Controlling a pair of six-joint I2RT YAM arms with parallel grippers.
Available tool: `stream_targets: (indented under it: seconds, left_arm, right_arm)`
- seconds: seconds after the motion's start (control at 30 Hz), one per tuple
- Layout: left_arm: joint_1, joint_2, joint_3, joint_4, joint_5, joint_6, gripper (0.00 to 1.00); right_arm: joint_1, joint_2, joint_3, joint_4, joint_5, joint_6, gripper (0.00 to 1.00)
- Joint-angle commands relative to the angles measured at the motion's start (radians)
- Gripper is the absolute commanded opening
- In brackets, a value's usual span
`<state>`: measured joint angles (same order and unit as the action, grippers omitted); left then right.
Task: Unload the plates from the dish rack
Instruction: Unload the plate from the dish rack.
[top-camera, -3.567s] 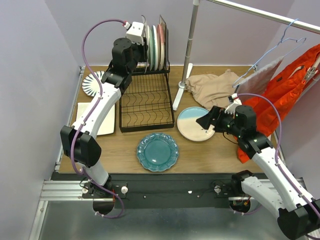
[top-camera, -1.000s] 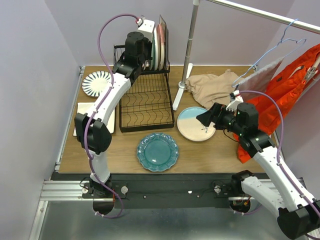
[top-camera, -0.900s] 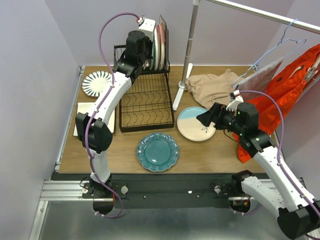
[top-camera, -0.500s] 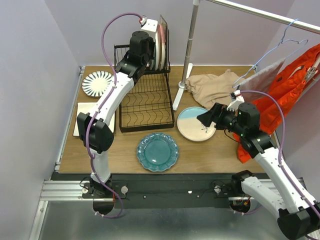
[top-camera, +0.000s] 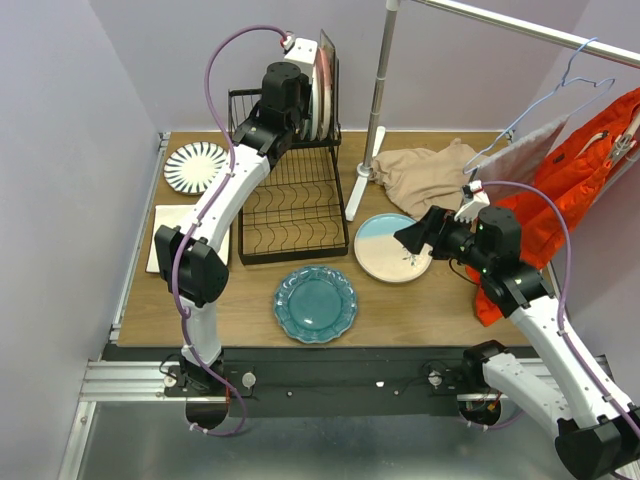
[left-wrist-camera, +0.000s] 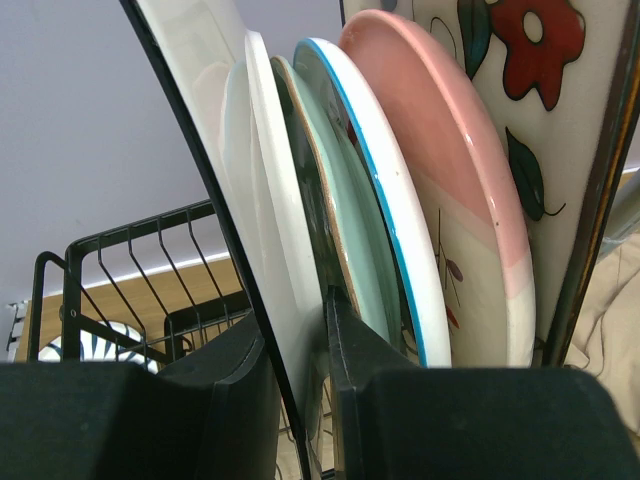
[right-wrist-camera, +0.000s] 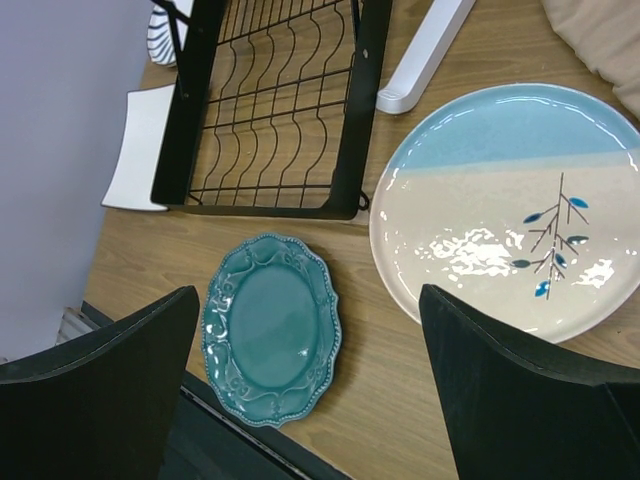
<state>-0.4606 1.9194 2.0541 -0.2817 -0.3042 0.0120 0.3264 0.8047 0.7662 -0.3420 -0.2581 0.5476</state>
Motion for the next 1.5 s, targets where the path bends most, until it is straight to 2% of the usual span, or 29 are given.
stream_targets:
  seconds: [0.0, 0.2, 0.37, 0.93, 1.47]
  left_arm:
    - [-0.012, -0.069, 0.092, 0.144, -0.047, 0.134, 0.00]
    - [0.011, -0.072, 0.091, 0.122, 0.002, 0.051, 0.00]
    - [0.022, -0.112, 0.003, 0.171, -0.001, 0.037, 0.00]
    - [0.069, -0.152, -0.064, 0.222, 0.068, -0.053, 0.00]
    - [0.079, -0.149, -0.020, 0.194, 0.080, -0.035, 0.00]
  right_arm:
    - [0.000, -0.022, 0.019, -0.009, -0.001, -0.011, 0.99]
    - [0.000, -0.032, 0.013, -0.009, 0.003, -0.005, 0.99]
    - [0.000, -0.033, 0.013, -0.009, 0.008, -0.008, 0.99]
    - [0.000, -0.009, 0.016, -0.009, 0.006, -0.008, 0.99]
    - [0.000, -0.013, 0.013, -0.008, 0.011, 0.020, 0.99]
